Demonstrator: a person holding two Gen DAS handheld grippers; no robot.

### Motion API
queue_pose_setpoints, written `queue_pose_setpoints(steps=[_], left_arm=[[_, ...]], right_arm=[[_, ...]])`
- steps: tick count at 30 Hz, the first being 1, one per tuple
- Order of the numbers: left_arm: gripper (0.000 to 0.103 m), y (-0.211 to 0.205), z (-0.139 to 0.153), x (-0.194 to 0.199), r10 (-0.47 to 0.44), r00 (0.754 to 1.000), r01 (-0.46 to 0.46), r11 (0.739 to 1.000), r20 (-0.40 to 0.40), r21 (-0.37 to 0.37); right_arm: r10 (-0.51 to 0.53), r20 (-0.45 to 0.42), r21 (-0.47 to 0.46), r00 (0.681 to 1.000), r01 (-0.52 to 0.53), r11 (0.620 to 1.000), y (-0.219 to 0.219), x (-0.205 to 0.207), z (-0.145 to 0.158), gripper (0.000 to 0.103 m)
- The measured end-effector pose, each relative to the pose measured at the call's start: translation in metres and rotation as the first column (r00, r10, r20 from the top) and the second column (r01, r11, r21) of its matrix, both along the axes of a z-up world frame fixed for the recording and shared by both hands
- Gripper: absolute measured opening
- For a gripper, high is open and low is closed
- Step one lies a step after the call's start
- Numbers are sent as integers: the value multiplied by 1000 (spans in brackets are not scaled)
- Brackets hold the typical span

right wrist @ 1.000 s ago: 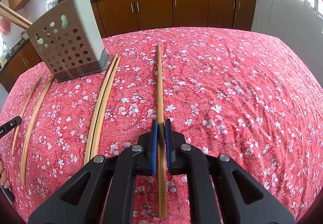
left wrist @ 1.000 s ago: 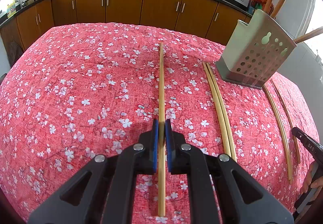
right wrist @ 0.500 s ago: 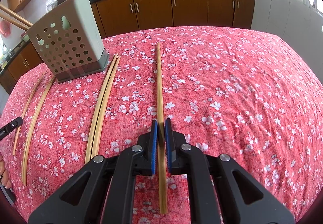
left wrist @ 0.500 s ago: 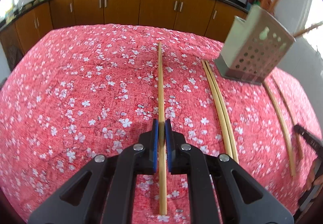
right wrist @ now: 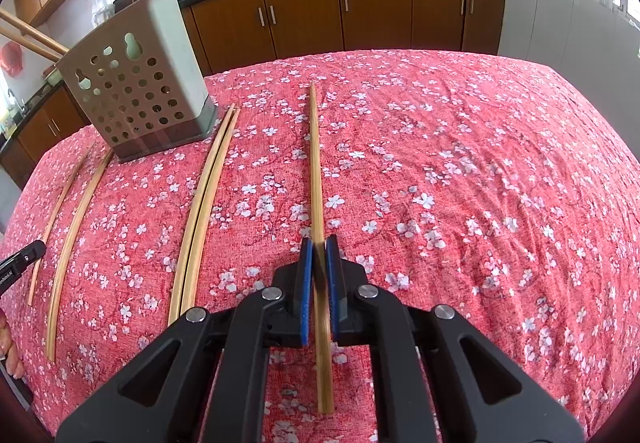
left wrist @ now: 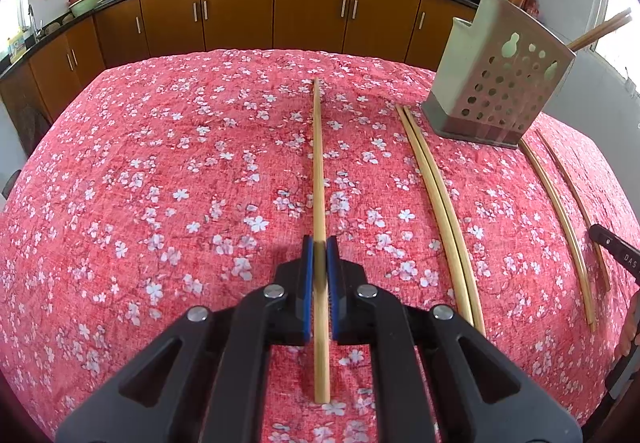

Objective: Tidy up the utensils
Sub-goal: 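Lift both held chopsticks upright and carry them over the perforated holder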

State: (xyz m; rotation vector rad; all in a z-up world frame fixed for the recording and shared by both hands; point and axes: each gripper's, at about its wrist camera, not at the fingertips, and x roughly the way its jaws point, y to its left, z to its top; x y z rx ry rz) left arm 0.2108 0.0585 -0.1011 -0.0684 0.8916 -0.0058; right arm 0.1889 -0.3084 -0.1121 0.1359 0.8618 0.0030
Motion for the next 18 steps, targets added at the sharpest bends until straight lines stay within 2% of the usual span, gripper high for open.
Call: queue_pose_setpoints(steps=[2,8,18], left_arm=[[8,-1,3,0,0,1000,0,1000,-3,1],[8,-1,27,-7,-3,998,3,1000,63,-4],[8,-4,33,-13,15,996,-15,1000,83,-6]], right_arm=[[-3,25,10,1000,2,1000,-2,-5,6,8],[-13,102,30,995,10,999,-8,-16,29,8],[-4,121,25,993,1,1000,-7,-19,35,8]])
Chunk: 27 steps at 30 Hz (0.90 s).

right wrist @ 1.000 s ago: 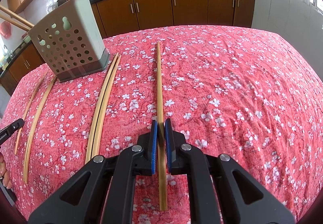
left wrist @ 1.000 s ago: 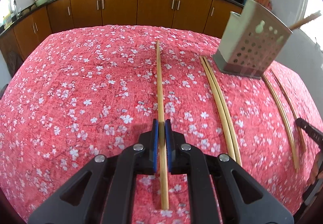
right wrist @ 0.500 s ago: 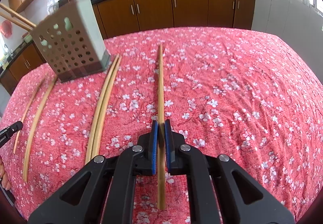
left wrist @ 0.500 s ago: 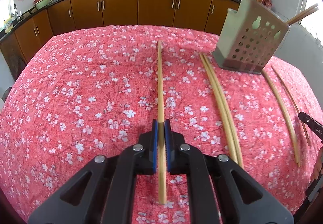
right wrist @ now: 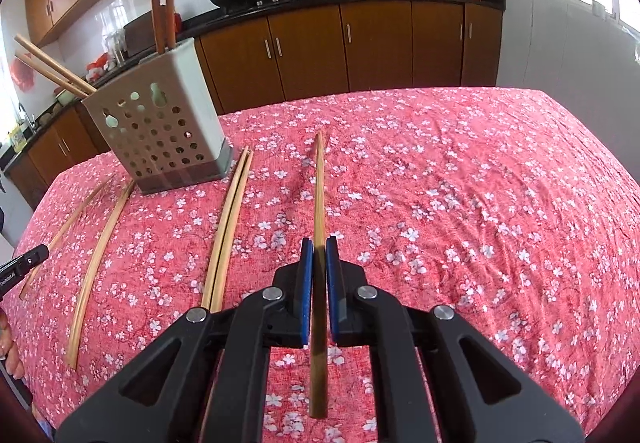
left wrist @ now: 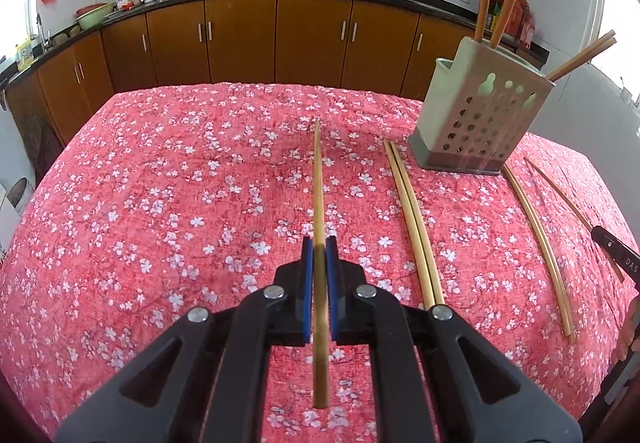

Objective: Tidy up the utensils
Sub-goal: 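Lift both held chopsticks upright and carry them over the perforated holder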

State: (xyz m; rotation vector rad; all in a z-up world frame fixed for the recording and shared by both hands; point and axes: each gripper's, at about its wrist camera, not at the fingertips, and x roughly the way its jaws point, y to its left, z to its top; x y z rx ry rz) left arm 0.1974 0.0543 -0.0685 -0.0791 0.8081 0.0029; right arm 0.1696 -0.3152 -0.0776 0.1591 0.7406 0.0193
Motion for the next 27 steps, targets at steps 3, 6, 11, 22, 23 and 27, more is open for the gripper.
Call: queue_pose_setpoints(steps=[3,6,11,22,23,27], left_arm=[[8,-2,7,-1,1,1000,-1,1000,19,4],[8,0,16,-2,-1,999,0,1000,42,7],[8,0,34,-4,-3,996,2,1000,94,10],[8,2,72,-11,1,980,-1,1000,197,3],[8,1,74,-11,1,979,-1,1000,203,4],[8,0,85,-12,-1,974,0,1000,228,3]], right_arm=[[-2,22,-2,1000,2,1000,0,-2,8,8],[-7,46,-3,999,7,1000,-2,-2,16,8],[-17,87,-4,996,17,1000,-4,-2,31,8],[-19,192,4,981,18,1000,-4,-6,64,8],[-18,201,5,979,17,1000,-4,-7,67,8],[-10,242,10,970,8,1000,-2,-8,81,8]])
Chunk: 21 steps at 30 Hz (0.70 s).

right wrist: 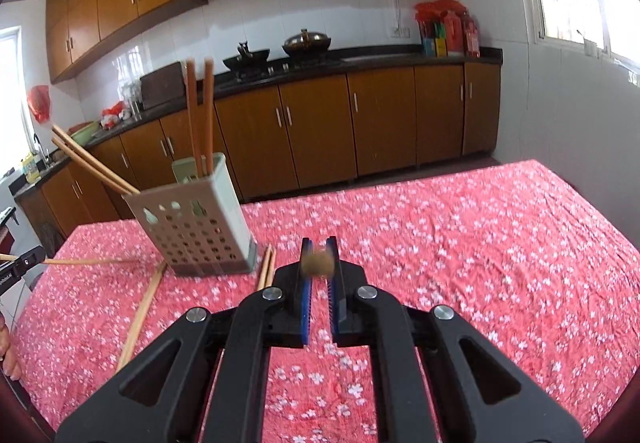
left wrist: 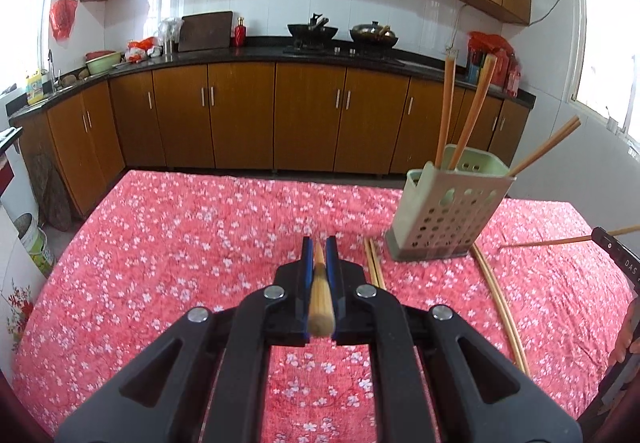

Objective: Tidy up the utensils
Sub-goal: 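Lift both held chopsticks upright and carry them over the perforated holder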

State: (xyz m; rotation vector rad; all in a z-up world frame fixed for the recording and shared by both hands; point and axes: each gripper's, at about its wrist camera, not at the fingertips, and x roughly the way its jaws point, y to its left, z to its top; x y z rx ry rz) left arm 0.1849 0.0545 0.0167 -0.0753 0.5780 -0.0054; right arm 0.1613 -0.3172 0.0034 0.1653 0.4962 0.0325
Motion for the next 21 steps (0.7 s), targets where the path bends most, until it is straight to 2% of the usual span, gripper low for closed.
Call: queue_pose_setpoints(steps=[10,21], left_arm=[[8,-5,30,-6,-10,997,10,1000,71,0],[7,-15,51,-12,-38,993,40,999,111,-15]], right_arm=[[23,74,8,997,-24,1000,3,-3,25,8],[40,114,11,993,-42,999,9,-7,40,7]])
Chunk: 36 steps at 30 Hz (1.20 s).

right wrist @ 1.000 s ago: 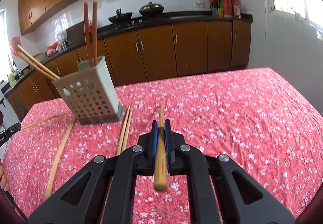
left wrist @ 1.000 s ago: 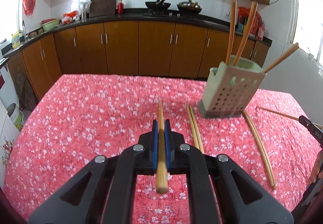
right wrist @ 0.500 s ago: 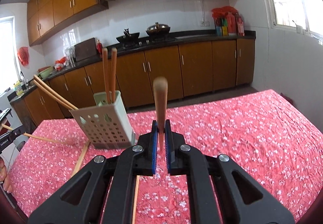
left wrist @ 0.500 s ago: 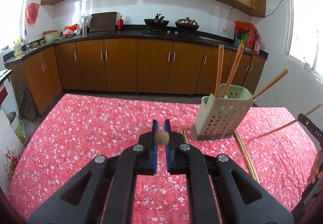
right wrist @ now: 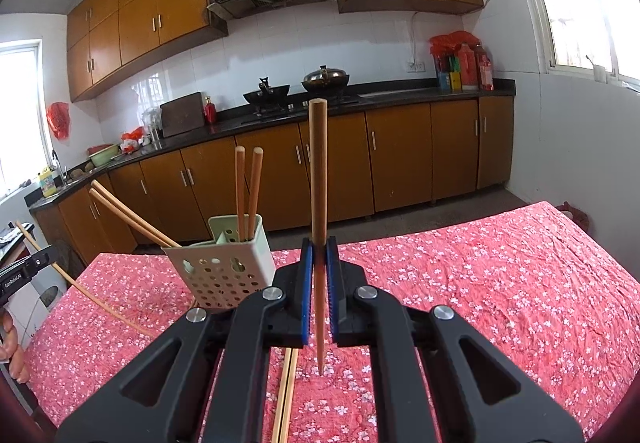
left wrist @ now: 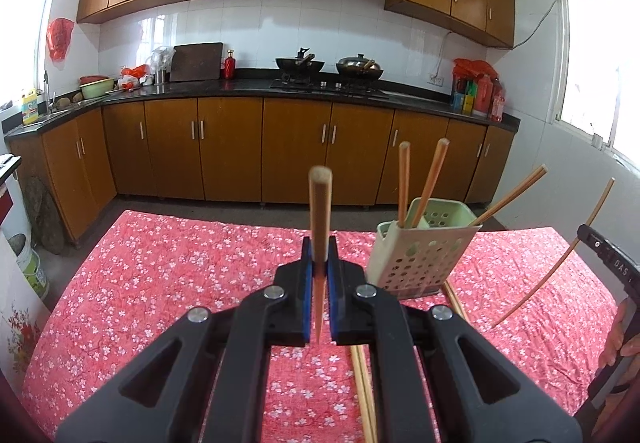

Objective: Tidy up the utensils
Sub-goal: 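Lift both held chopsticks upright and carry them over the perforated holder, then lower the chopsticks into the holder and open both tools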

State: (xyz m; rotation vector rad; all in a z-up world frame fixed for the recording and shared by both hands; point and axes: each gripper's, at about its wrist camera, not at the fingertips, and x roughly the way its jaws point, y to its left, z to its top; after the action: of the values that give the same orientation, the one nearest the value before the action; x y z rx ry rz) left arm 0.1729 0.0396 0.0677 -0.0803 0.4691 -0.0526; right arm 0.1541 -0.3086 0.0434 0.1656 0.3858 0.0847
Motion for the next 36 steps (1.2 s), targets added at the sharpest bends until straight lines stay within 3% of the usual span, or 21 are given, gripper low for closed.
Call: queue_pose_setpoints(steps=[9,20,30,36], left_arm=[[7,-18,27,-10,-77,996,78,996,44,-33],[7,-51,53,-19,-162,982,165,986,99,-20],[7,-68,85,-10,-220,963,225,974,155,-17],[7,-72,100,4,-210,960,221,974,188,-42]], right_arm=[[23,36,37,999,-24,999,3,-3,14,7],[68,107,81,992,-77,994,7,-7,37,7],[88,209,94,974,-110,989,18,-6,73,7],[90,254,112,963,-121,986,28,5,87,7]])
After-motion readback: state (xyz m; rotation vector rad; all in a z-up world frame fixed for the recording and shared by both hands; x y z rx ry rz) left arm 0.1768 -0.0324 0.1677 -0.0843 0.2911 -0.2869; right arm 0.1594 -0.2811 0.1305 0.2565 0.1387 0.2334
